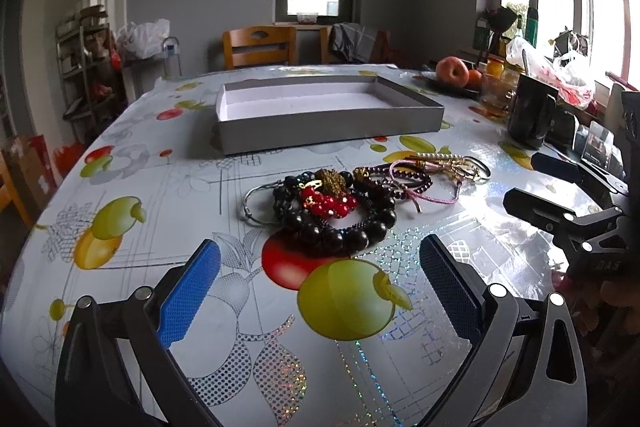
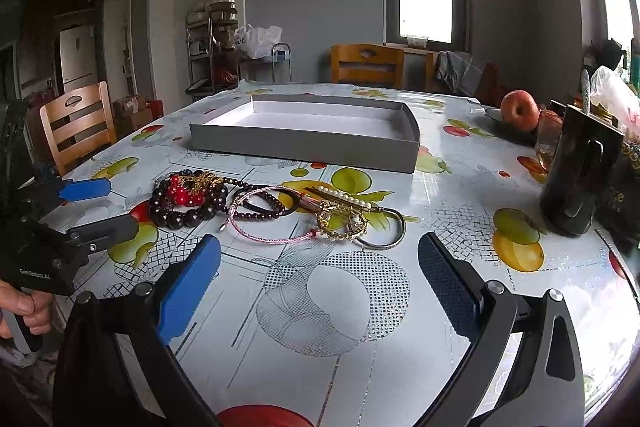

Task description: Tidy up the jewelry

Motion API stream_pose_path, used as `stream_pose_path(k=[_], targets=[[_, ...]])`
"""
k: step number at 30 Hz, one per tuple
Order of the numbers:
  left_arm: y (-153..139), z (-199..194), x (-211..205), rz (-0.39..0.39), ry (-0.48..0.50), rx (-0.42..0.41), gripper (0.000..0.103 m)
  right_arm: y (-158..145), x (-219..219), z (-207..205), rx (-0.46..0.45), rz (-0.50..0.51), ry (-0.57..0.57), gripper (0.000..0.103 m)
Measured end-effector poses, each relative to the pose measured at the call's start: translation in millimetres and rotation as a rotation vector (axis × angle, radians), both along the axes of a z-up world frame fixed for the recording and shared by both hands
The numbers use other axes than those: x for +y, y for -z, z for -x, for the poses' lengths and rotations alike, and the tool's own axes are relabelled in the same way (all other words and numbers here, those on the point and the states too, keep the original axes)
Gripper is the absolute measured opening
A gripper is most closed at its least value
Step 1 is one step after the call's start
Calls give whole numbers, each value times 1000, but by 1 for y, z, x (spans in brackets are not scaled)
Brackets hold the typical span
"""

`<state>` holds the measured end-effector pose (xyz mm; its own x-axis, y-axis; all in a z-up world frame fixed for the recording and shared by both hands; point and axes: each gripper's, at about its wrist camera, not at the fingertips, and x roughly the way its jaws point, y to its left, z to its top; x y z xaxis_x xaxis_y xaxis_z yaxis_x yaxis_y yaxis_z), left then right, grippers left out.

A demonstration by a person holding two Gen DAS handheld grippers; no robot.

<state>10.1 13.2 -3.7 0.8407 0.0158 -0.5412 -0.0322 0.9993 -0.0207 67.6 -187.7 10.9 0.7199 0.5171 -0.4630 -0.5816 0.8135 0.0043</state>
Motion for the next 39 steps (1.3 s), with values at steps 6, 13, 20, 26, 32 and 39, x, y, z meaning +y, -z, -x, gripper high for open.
stream_pose_path(k=[6, 13, 20, 26, 32, 39], targets=[[1, 2, 0, 0, -1, -7, 99, 0, -1, -1, -2, 0, -4, 97], [1, 3, 1, 2, -1, -6, 99, 0, 0, 0, -1, -1, -9, 97], [1, 1, 0, -4, -1, 16, 99, 0, -1, -1, 9, -4, -5, 97], [1, -2, -1, -10, -5, 37, 99, 0, 0, -1, 13, -5, -6, 97], [2, -6, -1, -9, -7, 64, 98, 0, -1, -2, 10, -2, -2, 97], [2, -8, 0, -1, -14, 77, 98, 1, 0, -2, 12, 7, 0, 97]])
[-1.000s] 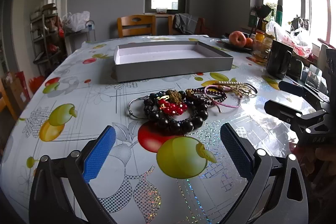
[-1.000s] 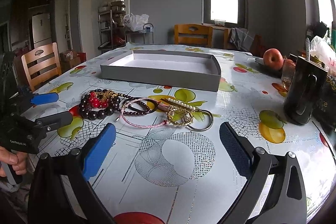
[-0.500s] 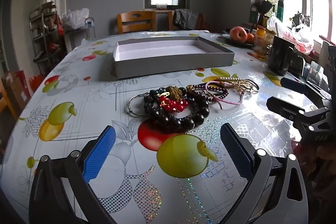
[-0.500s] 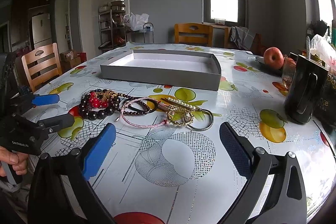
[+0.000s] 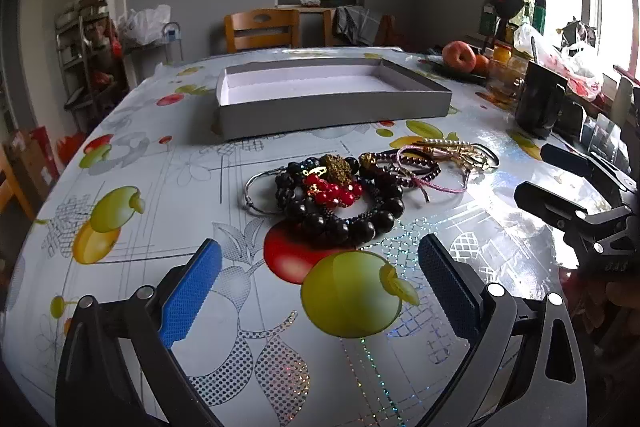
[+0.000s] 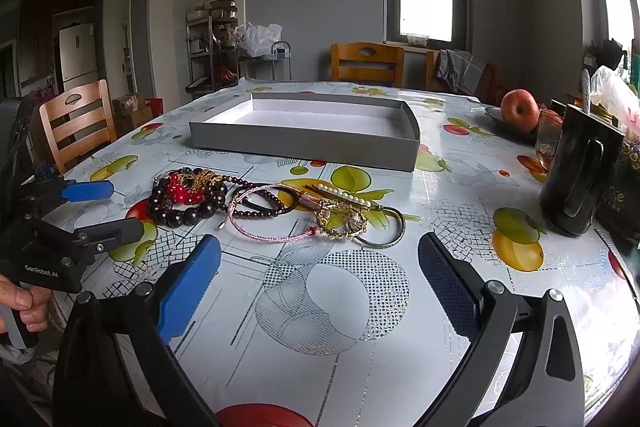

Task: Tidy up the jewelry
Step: 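Grasp the red beaded ornament with the left gripper while the right gripper grasps the gold ring clip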

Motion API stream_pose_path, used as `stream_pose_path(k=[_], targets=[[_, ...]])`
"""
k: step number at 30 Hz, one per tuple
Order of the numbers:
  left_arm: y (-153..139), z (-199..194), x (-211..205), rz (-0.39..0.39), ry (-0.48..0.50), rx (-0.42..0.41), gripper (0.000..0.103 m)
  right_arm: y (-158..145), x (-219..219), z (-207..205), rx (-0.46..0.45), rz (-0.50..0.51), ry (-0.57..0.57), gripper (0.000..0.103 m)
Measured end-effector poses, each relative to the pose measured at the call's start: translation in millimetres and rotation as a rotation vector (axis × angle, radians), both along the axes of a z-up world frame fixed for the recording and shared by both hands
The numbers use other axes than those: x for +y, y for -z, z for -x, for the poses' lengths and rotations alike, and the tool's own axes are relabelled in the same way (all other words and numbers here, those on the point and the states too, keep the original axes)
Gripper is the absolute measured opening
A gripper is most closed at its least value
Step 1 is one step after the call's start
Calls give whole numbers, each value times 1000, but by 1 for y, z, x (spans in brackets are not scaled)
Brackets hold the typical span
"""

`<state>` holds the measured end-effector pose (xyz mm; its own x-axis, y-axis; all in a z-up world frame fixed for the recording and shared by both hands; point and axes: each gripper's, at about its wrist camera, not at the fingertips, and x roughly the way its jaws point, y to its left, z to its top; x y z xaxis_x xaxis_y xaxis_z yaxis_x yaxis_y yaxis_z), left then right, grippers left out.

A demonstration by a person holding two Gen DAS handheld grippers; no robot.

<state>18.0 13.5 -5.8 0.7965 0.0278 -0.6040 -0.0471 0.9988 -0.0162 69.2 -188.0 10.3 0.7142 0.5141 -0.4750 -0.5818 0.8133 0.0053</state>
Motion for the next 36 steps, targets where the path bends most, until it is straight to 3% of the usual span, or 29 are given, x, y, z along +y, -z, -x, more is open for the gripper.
stream_pose_path(k=[9, 13, 15, 17, 22, 27, 30, 32, 36], targets=[[-15, -3, 12, 99, 7, 52, 91, -11, -6, -3, 45, -21, -7, 97], [-30, -7, 13, 78, 22, 28, 86, -24, -8, -3, 53, -35, -21, 97], [-34, -15, 11, 44, 43, 22, 76, -31, -7, -4, 45, -23, -22, 97], [-35, -25, 10, 39, 73, 35, 59, -34, -4, -7, 35, -3, -23, 97], [-28, -51, 0, 9, 149, 94, 47, -39, 1, -18, 34, 33, -25, 96], [-14, -62, 2, -2, 148, 136, 39, -35, 5, -26, 54, 49, -33, 96], [-11, -64, 6, 28, 149, 147, 23, -32, 8, -29, 71, 61, -38, 96], [-9, -65, 8, 37, 150, 156, 7, -30, 10, -33, 82, 72, -42, 95], [-10, -62, 11, 74, 163, 144, 1, -30, 13, -35, 90, 82, -51, 95]])
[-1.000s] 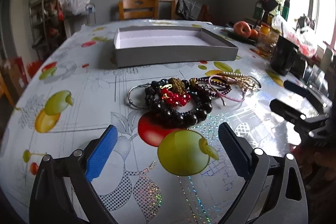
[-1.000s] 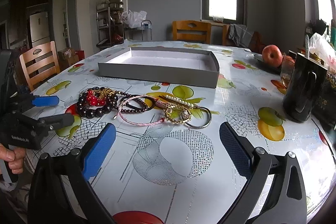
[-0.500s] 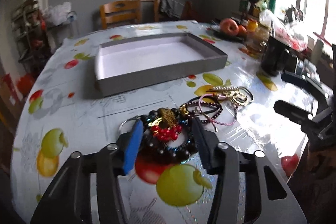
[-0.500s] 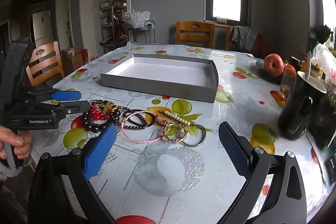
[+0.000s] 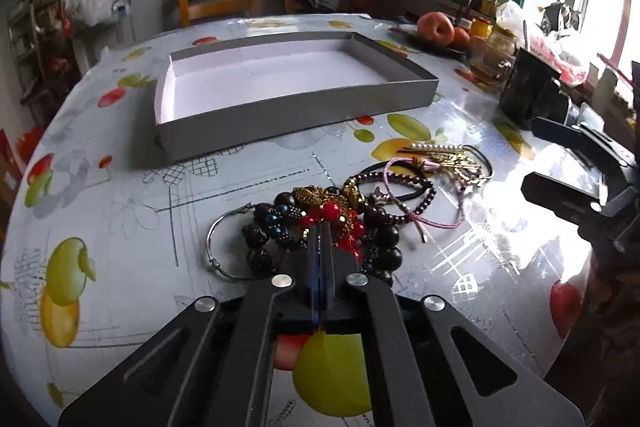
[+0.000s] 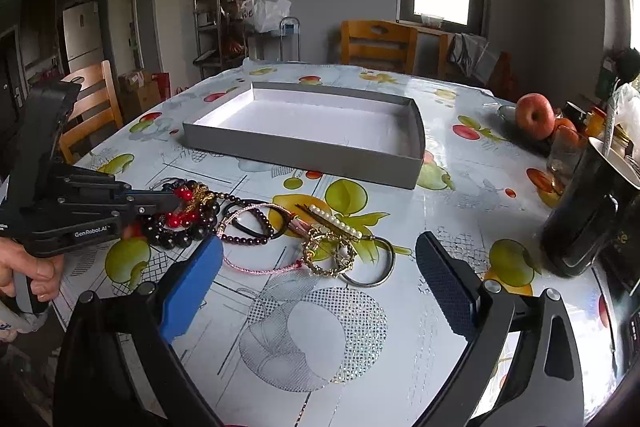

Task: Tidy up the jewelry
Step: 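Grasp the red beaded ornament with the left gripper while the right gripper grasps the gold ring clip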

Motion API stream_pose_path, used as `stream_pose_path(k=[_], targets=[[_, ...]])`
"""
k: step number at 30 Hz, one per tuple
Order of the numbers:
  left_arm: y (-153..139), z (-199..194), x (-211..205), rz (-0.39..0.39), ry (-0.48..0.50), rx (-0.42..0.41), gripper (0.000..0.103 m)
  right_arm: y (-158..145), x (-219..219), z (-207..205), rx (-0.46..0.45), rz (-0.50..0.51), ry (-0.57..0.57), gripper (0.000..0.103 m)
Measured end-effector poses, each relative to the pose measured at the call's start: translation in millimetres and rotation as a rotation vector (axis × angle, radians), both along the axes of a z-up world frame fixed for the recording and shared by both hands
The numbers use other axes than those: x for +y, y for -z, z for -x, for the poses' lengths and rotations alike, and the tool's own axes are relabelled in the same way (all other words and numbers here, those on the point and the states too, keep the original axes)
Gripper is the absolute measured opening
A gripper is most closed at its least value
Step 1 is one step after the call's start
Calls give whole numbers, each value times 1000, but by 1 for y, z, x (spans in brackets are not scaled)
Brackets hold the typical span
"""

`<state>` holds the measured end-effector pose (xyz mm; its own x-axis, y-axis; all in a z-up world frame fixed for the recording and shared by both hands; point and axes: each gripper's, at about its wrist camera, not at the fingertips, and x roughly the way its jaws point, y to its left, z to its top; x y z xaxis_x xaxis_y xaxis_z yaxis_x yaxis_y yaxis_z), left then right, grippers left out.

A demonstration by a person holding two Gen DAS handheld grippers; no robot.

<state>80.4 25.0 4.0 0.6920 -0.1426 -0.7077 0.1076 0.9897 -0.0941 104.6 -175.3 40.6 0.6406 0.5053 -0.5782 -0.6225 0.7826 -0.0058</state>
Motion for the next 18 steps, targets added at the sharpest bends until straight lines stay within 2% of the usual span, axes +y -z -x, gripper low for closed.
stream_pose_path(k=[5, 10, 12, 14, 17, 18], targets=[[-9, 7, 2, 36, 17, -38, 1, -2, 0, 0, 2, 4, -6, 95], [-13, 7, 1, 14, 17, -44, 1, -2, -1, 0, 10, -2, -3, 95], [-12, 4, 0, 1, 31, -41, 12, -1, -1, 1, 11, -2, -4, 95], [-13, 3, -2, -33, 28, -52, 41, -1, -1, 2, 13, -2, -6, 95], [-10, -3, -9, -70, 50, -43, 57, 0, -2, 2, 17, -4, -3, 95], [-9, -4, -11, -76, 54, -39, 58, 0, -3, 1, 18, -6, -3, 95]])
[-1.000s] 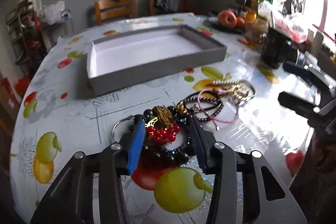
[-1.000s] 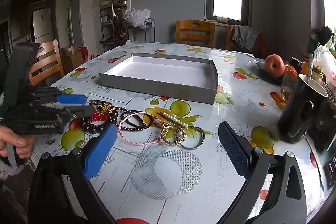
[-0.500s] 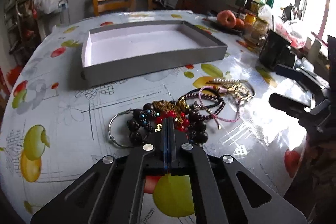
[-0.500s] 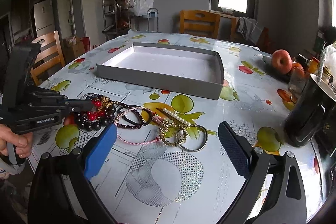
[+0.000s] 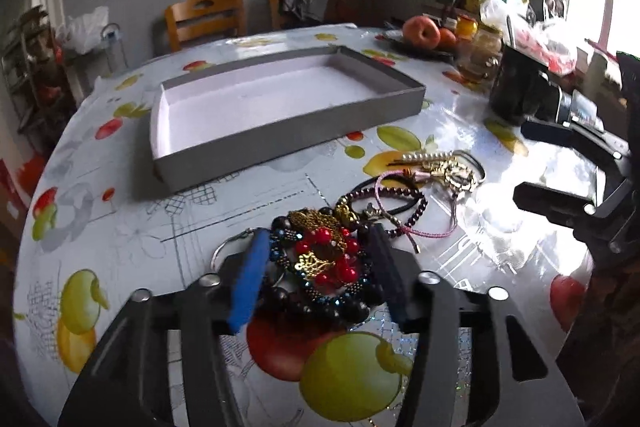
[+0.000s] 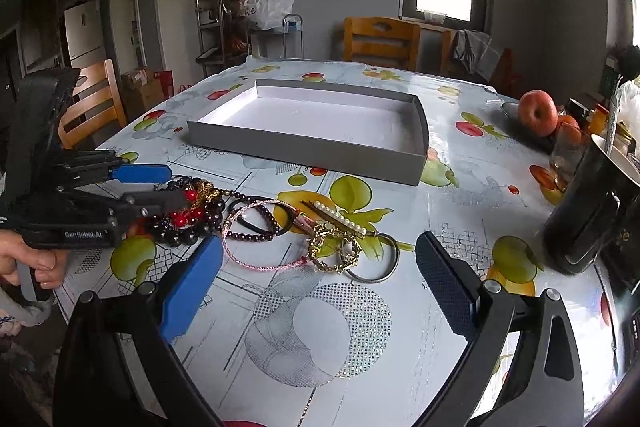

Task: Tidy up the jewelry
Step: 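Grasp the red beaded ornament with the left gripper while the right gripper grasps the gold ring clip, then carry the red ornament and gold ring clip into the grey box and release both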

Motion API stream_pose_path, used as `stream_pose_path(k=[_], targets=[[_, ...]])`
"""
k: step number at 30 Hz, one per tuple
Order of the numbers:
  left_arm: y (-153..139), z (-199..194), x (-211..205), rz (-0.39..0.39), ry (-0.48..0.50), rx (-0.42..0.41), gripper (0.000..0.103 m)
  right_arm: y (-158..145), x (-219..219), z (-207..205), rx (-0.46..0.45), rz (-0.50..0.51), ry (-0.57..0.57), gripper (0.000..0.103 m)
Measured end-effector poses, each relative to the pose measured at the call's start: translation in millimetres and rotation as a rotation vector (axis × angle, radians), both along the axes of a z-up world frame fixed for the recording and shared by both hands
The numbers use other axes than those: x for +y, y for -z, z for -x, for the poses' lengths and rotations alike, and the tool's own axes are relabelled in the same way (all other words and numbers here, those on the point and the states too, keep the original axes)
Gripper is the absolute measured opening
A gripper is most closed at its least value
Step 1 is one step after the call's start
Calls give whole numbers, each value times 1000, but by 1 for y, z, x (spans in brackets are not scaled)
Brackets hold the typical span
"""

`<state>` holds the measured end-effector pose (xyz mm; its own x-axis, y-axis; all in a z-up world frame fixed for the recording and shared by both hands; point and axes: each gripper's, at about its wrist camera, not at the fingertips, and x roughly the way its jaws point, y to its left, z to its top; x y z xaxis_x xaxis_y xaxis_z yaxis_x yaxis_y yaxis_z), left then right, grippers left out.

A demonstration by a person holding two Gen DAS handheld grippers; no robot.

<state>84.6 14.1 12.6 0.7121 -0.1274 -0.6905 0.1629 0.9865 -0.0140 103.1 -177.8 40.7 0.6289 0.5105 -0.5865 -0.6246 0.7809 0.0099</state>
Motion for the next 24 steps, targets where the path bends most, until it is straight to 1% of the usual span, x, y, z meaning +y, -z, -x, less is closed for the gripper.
stream_pose_path(k=[3, 4, 5, 6, 7, 9, 10, 11, 14, 17, 20, 24], targets=[[3, -5, 0, 2, -1, 13, 59, 0, -2, -1, 2, -1, 2, 95], [4, -6, 1, 8, -4, 17, 54, 0, -2, -1, 1, -2, 1, 95], [5, -8, 2, 14, -3, 26, 42, 0, -2, -1, 1, -3, 2, 95], [6, -10, 3, 19, 1, 35, 33, 0, -2, -1, 1, -4, 3, 95], [7, -10, 3, 20, 1, 39, 21, 0, -2, -1, 1, -5, 4, 95], [7, -9, 3, 26, 9, 37, 18, -1, -3, -2, 2, -8, 4, 95], [7, -7, 2, 23, 10, 33, 15, -1, -3, -2, 2, -8, 5, 95], [6, -5, 2, 19, 12, 22, 8, -2, -4, -2, 2, -8, 6, 95], [3, -1, 2, 28, 18, 6, 8, -3, -5, -3, 2, -6, 8, 95], [-4, 4, 4, 53, 19, -17, 8, -6, -6, -5, 2, 3, 8, 95], [-19, 11, 7, 85, 24, -55, 8, -8, -6, -9, 7, 9, 4, 95], [-43, 21, 8, 98, 32, -115, 8, -4, -3, -14, 31, 23, -15, 95]])
